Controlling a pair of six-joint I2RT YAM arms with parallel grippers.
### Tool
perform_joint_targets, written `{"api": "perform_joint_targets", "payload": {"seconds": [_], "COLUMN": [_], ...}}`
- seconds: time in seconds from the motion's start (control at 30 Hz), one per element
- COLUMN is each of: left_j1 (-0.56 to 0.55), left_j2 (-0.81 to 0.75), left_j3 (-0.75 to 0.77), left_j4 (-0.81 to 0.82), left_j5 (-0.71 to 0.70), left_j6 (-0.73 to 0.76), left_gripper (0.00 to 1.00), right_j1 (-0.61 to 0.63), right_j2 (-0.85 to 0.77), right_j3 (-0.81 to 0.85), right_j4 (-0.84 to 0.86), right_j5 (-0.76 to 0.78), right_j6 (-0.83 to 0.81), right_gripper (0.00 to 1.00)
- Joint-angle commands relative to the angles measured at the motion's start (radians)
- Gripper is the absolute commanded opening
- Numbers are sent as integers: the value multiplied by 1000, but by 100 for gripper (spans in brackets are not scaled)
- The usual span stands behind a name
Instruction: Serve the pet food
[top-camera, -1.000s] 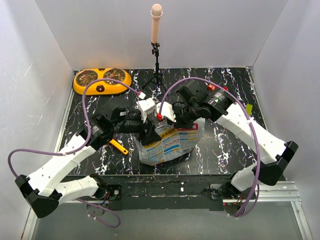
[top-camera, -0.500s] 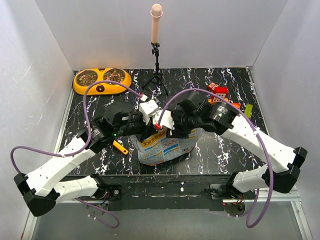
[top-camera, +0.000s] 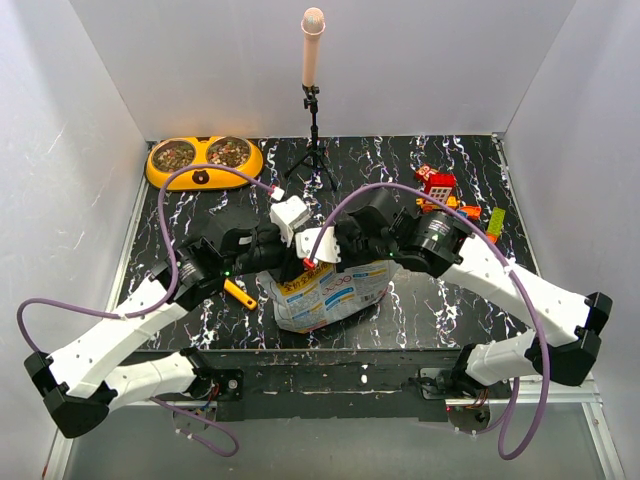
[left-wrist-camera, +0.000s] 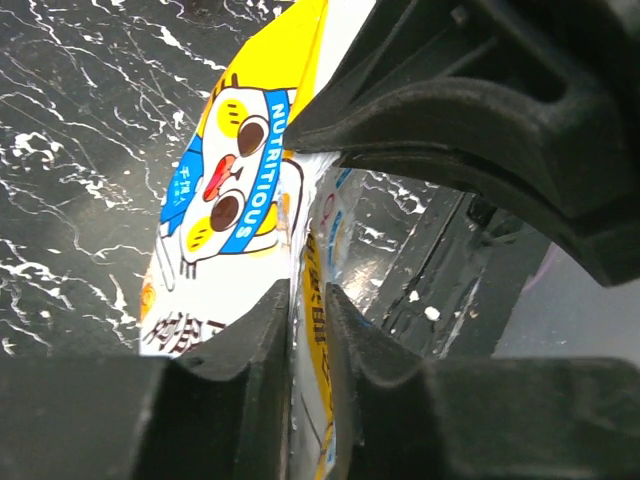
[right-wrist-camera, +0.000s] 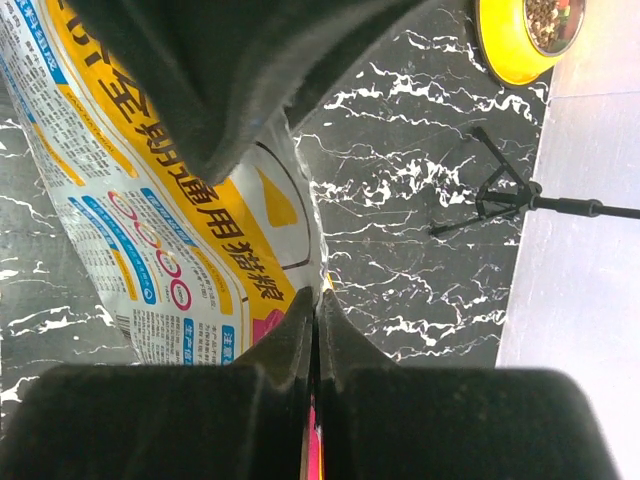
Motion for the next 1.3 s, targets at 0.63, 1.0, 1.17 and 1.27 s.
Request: {"api": "perform_joint_targets", "payload": {"seconds": [0.63, 1.0, 1.17, 1.27], "left_j1": [-18, -18, -18, -18], "left_j2": [-98, -107, -95, -92], "left_j3": [-2, 10, 20, 30], "left_j4": [-48, -58, -54, -56], "left_j5": [-85, -75, -50, -45], "left_j6": [12, -18, -36, -38], "left_gripper": [0, 0, 0, 0], "right_j1": [-193, -286, -286, -287], "right_j2": [-39, -59, -113, -121], "right_j3": [-7, 27, -36, -45], "right_j4": [-35, -83, -26, -40], "right_j5": [-117, -4, 63, 82], "right_j6": [50, 146, 140, 111], "right_gripper": [21, 9, 29, 26]}}
